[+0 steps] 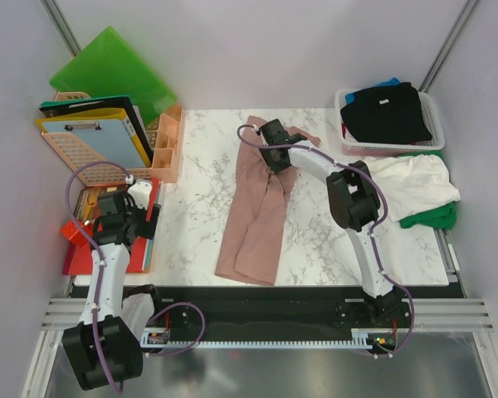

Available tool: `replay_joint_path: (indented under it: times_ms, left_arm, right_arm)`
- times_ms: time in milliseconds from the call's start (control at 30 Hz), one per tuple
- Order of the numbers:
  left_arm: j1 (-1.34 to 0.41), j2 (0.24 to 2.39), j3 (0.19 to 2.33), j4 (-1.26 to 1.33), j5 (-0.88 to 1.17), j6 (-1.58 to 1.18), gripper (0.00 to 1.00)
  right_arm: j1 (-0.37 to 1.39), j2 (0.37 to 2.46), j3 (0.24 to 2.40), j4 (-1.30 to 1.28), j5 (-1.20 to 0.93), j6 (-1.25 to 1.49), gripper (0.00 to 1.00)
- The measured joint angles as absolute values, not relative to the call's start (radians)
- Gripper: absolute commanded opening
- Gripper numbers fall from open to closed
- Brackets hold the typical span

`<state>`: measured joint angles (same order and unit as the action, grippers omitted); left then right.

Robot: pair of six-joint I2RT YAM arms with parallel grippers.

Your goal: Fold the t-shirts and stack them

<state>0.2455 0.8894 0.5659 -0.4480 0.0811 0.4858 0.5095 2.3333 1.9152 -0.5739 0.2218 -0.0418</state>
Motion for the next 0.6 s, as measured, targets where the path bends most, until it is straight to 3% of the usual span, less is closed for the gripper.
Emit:
replay_joint_path:
  times_ms: [200, 300, 467, 600]
  left_arm:
    - [0.245, 0.889, 0.566, -0.448, 0.080, 0.486, 0.91]
    - [0.245, 0.889, 0.566, -0.448, 0.080, 0.486, 0.91]
    - [0.245, 0.889, 0.557, -0.447, 0.081, 0.486, 0.91]
    - [0.245, 0.889, 0.550, -0.447, 0.084, 0.486, 0.91]
  right_arm:
    - [0.535, 2.333, 1.915, -0.570, 0.243, -0.037, 0.59]
    - [0.533, 2.323, 1.902, -0.557, 0.273, -0.028, 0.68]
    - [0.525, 2.201, 1.776, -0.508, 0.294, -0.002, 0.93]
    - [0.521, 2.118, 1.781, -0.506, 0.279, 0.007, 0.98]
